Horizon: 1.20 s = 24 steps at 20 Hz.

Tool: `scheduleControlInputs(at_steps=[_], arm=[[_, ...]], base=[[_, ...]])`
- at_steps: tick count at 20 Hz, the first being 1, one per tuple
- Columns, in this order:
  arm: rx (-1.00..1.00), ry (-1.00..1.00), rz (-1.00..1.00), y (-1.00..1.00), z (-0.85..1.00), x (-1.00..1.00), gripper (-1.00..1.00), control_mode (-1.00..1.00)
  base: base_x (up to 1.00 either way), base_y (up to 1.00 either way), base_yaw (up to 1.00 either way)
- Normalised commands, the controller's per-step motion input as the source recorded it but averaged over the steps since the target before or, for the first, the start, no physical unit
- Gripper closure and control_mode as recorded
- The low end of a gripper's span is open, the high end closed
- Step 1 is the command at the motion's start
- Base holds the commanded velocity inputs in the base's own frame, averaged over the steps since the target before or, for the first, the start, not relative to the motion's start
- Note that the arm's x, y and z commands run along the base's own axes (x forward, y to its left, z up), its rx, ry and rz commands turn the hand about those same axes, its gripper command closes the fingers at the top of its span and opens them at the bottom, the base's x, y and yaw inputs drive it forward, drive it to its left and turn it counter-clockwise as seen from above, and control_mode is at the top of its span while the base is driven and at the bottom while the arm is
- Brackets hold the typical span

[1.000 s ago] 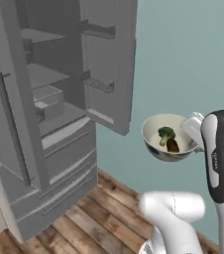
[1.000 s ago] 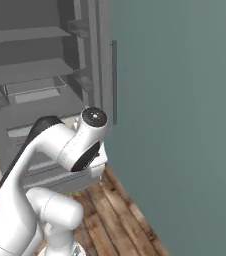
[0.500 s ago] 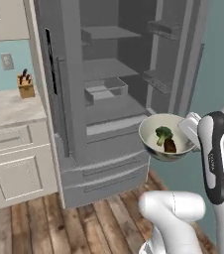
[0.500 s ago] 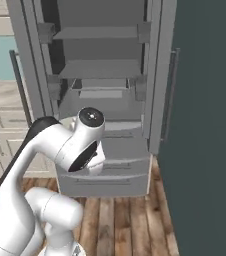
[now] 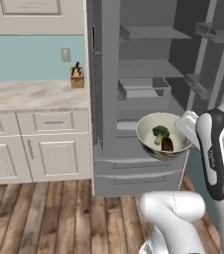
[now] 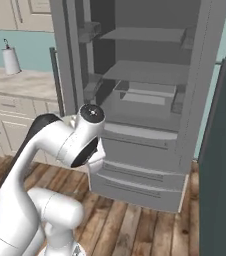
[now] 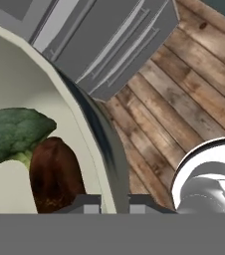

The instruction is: Place the bowl with the sweet potato and broccoli on the top shelf of the fridge. Place the bowl with the chicken drumstick and steak on the second highest shelf of the fridge.

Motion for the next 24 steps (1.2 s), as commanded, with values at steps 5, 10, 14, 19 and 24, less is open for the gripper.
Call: scheduleControlInputs(at_steps=[5, 10, 14, 19, 24], arm=[[0.00, 0.00, 0.00, 0.00, 0.00, 0.00, 1.00, 1.00], [0.00, 0.00, 0.00, 0.00, 0.00, 0.00, 1.00, 1.00], [0.00, 0.00, 0.00, 0.00, 0.00, 0.00, 1.00, 1.00], [0.00, 0.00, 0.00, 0.00, 0.00, 0.00, 1.00, 1.00], [0.01, 0.00, -0.03, 0.00, 0.01, 0.05, 1.00, -1.00]], base=[[0.81, -0.57, 0.00], [0.93, -0.61, 0.00], [0.98, -0.14, -0.01], [1.00, 0.00, -0.04], [0.71, 0.00, -0.06]])
